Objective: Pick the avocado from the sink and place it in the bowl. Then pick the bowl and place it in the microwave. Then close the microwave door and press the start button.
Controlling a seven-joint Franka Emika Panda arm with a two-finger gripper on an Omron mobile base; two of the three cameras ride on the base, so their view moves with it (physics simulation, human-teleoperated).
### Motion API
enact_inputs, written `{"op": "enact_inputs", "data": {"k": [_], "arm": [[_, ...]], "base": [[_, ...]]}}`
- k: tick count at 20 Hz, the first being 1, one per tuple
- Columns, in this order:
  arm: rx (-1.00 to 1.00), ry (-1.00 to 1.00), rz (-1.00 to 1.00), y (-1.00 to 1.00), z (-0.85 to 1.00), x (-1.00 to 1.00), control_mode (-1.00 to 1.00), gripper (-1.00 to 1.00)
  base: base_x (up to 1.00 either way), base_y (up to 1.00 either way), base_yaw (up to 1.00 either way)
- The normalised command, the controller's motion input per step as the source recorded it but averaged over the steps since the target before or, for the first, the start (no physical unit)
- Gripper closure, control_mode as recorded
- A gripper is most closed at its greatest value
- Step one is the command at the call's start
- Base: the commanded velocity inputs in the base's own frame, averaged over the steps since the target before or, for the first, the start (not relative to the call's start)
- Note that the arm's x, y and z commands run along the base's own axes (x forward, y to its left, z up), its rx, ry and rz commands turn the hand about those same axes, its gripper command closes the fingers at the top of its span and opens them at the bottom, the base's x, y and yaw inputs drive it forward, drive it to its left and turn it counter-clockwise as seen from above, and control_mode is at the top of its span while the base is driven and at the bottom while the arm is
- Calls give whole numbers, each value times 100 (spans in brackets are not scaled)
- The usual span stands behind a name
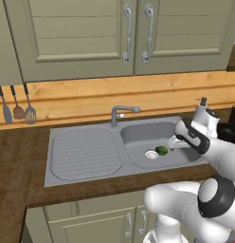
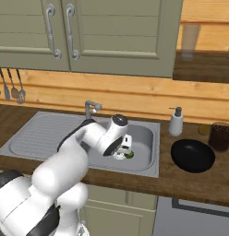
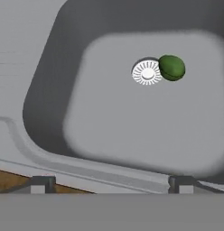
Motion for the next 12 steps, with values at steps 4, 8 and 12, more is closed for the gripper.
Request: {"op": "enact_inputs", "data": {"k": [4, 8, 12], "arm": [[0, 10, 0, -17, -14, 41, -100, -100], [0, 9, 0, -9, -20, 36, -100, -100], [-1, 4, 0, -6, -30, 35, -100, -100]], "base": [[0, 0, 0], [0, 0, 0], [0, 0, 0]]}}
